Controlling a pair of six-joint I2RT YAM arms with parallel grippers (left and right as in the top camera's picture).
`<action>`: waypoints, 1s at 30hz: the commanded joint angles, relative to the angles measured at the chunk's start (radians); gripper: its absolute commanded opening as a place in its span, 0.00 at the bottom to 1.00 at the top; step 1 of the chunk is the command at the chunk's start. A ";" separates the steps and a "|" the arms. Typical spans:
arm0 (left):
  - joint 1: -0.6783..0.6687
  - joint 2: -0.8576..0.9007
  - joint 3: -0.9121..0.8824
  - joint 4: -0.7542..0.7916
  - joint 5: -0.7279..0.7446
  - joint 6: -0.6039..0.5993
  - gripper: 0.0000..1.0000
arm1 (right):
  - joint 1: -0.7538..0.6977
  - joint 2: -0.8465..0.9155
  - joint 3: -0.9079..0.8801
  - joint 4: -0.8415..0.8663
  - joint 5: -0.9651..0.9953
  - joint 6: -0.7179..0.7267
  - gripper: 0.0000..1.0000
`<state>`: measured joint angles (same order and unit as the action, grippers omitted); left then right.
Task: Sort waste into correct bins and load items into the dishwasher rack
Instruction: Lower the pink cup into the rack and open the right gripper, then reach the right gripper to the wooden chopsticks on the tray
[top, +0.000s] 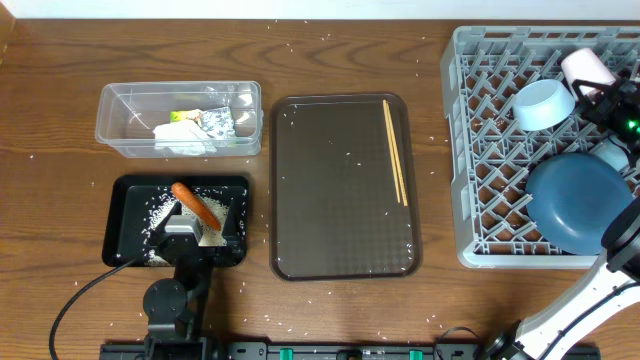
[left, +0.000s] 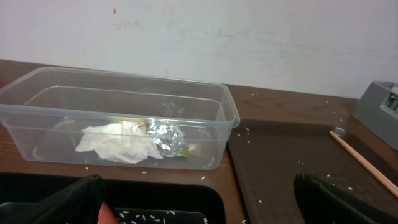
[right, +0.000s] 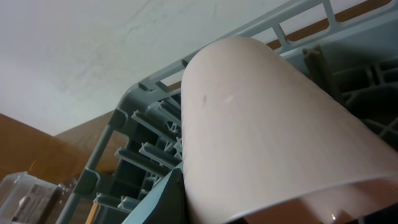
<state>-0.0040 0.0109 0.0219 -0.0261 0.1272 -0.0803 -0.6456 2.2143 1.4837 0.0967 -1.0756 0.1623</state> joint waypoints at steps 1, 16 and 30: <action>-0.004 -0.006 -0.018 -0.032 0.011 0.005 0.98 | -0.034 0.031 -0.005 -0.021 0.064 -0.016 0.01; -0.004 -0.006 -0.018 -0.032 0.010 0.005 0.98 | -0.113 -0.127 -0.005 -0.174 0.160 0.094 0.41; -0.004 -0.006 -0.018 -0.032 0.010 0.005 0.98 | -0.094 -0.430 -0.005 -0.336 0.366 0.047 0.83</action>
<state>-0.0040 0.0113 0.0219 -0.0261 0.1272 -0.0803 -0.7532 1.8439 1.4773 -0.2295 -0.7647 0.2226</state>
